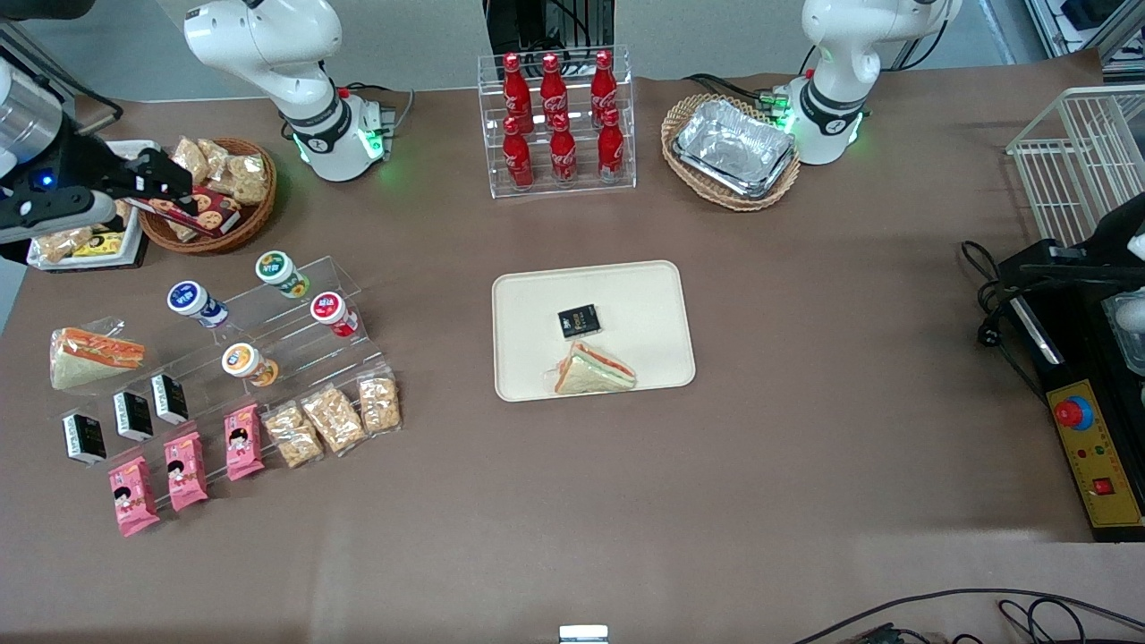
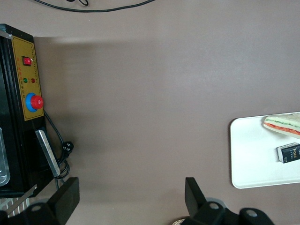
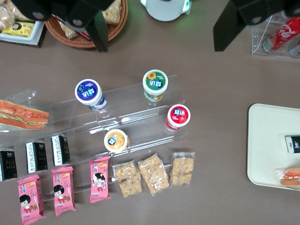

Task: Place green gum on tray
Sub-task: 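Move the open right gripper over the green-labelled bottle on the acrylic stand, then lower the right gripper and close it around the green-labelled bottle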

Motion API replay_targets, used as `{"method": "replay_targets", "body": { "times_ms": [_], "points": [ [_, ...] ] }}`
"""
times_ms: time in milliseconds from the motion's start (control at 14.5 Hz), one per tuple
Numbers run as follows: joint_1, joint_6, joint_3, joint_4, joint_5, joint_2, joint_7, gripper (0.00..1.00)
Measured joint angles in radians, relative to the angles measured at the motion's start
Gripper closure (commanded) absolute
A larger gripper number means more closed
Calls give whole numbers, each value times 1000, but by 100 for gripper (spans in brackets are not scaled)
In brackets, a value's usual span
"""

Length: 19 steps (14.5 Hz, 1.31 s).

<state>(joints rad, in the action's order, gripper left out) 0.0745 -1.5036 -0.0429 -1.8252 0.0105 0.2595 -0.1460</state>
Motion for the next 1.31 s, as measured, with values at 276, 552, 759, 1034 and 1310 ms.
{"method": "replay_targets", "body": {
  "times_ms": [276, 552, 759, 1034, 1310],
  "points": [
    [0, -153, 0, -220, 0, 111, -19, 0],
    [0, -283, -2, -359, 0, 134, -31, 0],
    [0, -358, -2, -434, 0, 134, -34, 0],
    [0, -459, -2, -525, 0, 133, -46, 0],
    [0, -550, -2, -606, 0, 133, -53, 0]
  ]
}}
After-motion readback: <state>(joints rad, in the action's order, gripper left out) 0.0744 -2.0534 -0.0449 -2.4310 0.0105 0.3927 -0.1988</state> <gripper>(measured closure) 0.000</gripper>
